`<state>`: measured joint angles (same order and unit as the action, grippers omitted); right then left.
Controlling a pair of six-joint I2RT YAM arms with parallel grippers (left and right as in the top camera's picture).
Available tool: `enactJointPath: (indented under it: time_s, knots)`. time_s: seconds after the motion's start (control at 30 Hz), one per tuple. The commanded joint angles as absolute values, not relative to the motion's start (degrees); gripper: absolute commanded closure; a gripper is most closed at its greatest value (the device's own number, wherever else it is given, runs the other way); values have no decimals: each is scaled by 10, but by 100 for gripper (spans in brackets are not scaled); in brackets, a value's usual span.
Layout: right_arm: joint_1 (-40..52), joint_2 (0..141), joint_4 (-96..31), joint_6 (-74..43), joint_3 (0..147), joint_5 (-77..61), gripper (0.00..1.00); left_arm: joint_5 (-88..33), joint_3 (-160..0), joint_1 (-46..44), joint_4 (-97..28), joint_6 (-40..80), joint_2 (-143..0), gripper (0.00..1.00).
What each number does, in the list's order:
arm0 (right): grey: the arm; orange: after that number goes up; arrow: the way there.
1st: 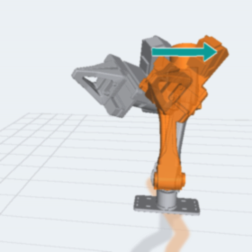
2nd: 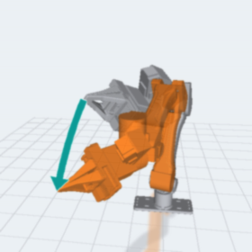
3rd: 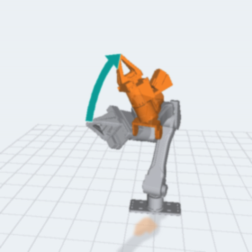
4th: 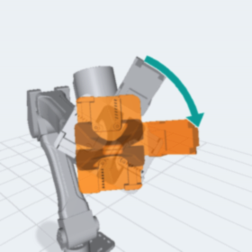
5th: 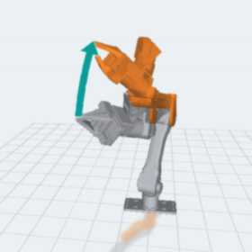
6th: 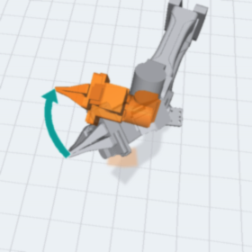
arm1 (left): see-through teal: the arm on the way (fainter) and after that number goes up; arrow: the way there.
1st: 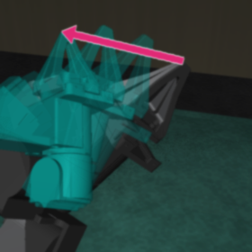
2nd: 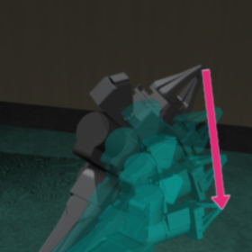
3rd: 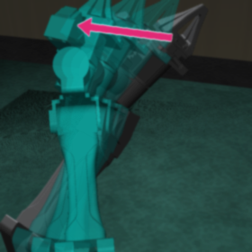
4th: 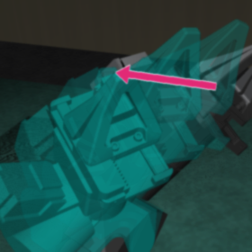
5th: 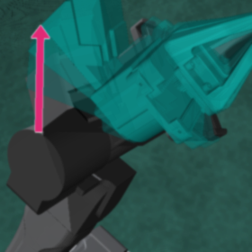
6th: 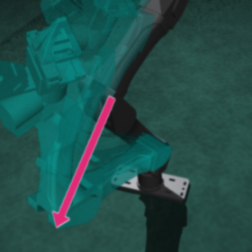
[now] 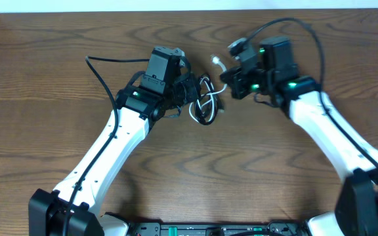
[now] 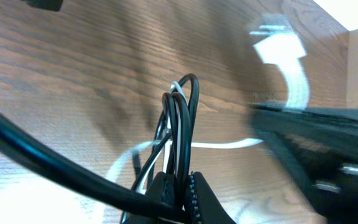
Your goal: Untangle cables
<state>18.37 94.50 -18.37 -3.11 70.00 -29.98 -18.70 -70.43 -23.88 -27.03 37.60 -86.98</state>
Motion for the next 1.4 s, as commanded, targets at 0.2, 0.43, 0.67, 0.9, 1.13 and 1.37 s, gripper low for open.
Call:
enactJointPath:
  time_s: [0.2,0.43,0.67,0.9,1.13,1.37]
  knots:
    - [110,866,-267,-81,705,-253,99,-109,-711,-235,-270,357,-868,93]
    - [145,878,-277,-65,704,-322,99,-126,-711,-235,-234,374,-868,92]
    - [184,881,-317,-15,704,-348,99,-136,-711,-217,-217,370,-868,93]
    - [219,882,-331,27,704,-373,99,-332,-711,-160,-143,301,-868,92]
    - [239,886,-328,42,704,-390,99,-399,-711,-147,-139,263,-868,92]
    - [240,909,-304,42,704,-396,99,-488,-711,-149,-138,193,-868,93]
